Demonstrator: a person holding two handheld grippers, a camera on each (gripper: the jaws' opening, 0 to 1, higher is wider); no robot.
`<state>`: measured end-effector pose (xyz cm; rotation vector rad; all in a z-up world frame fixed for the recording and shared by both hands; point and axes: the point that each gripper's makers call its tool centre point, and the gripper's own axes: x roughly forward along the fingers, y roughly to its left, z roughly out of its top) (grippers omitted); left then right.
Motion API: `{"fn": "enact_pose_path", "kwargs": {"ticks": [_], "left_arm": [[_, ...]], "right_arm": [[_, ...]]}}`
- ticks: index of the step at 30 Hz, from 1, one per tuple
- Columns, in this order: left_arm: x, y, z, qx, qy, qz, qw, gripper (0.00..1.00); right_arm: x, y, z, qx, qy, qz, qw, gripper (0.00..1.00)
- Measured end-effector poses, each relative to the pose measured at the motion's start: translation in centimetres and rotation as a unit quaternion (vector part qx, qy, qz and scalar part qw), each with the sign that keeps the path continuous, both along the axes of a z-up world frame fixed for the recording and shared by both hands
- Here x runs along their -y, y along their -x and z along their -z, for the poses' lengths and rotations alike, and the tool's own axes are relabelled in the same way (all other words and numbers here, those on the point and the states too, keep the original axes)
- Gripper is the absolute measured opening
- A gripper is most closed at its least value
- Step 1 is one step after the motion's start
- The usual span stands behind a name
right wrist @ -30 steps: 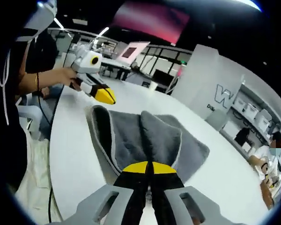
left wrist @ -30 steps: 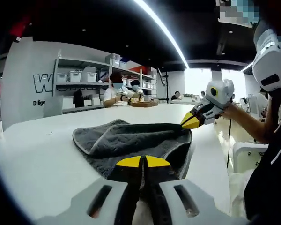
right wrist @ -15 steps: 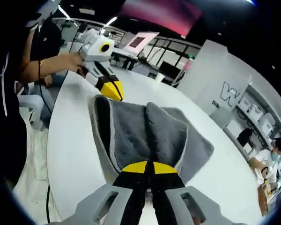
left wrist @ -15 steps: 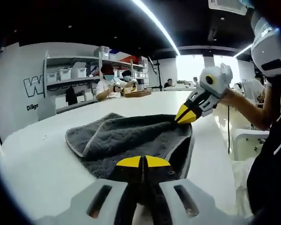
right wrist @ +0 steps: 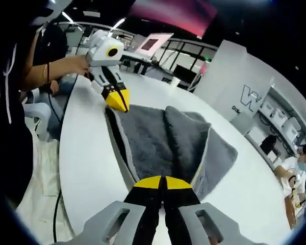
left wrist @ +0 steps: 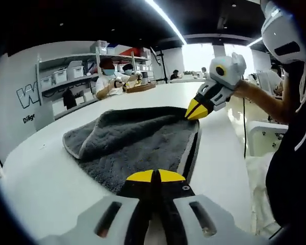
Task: Open the folded towel by lifting each exposed corner and separating the folded layers until the towel lies flat within the target outline without major curled edges
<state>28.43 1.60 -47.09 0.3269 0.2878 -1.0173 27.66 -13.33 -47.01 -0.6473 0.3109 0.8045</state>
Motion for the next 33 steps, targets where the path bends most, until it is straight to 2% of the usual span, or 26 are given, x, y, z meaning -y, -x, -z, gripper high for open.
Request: {"fn": "enact_pose_path", "kwargs": {"ticks": [10, 16, 20, 23, 28, 33], "left_arm": [[-0.2, 0.6, 0.7, -0.007, -0.02, 0.008, 0.9997, 0.0], [-0.5, 0.5, 1.0, -0.03, -0.003, -0.003, 0.9995, 0.0], [-0.6, 0.4, 1.0, -0.045, 0.012, -0.01, 0.9989, 0.0], [-0.5, 0.4, 1.0, -0.046, 0.013, -0.011, 0.9988, 0.0], [-0.5, 0.4, 0.7, -0.028, 0.003, -0.012, 0.9995, 0.0], [-1.0, 0.4, 0.0, -0.017, 0.009, -0.021, 0.9996, 0.0]], "right_arm": [[0.4, 0.6, 0.7, -0.01, -0.008, 0.005, 0.9999, 0.0], [0.9, 1.0, 1.7, -0.027, -0.016, 0.011, 0.9995, 0.0], [0.8, 1.1, 1.4, -0.026, -0.024, 0.016, 0.9993, 0.0], [0.4, 1.3, 1.2, -0.023, -0.022, 0.005, 0.9995, 0.0], [-0.4, 1.4, 0.4, -0.02, -0.04, -0.005, 0.999, 0.0], [-0.8, 0.2, -1.9, -0.01, -0.088, -0.008, 0.996, 0.0]]}}
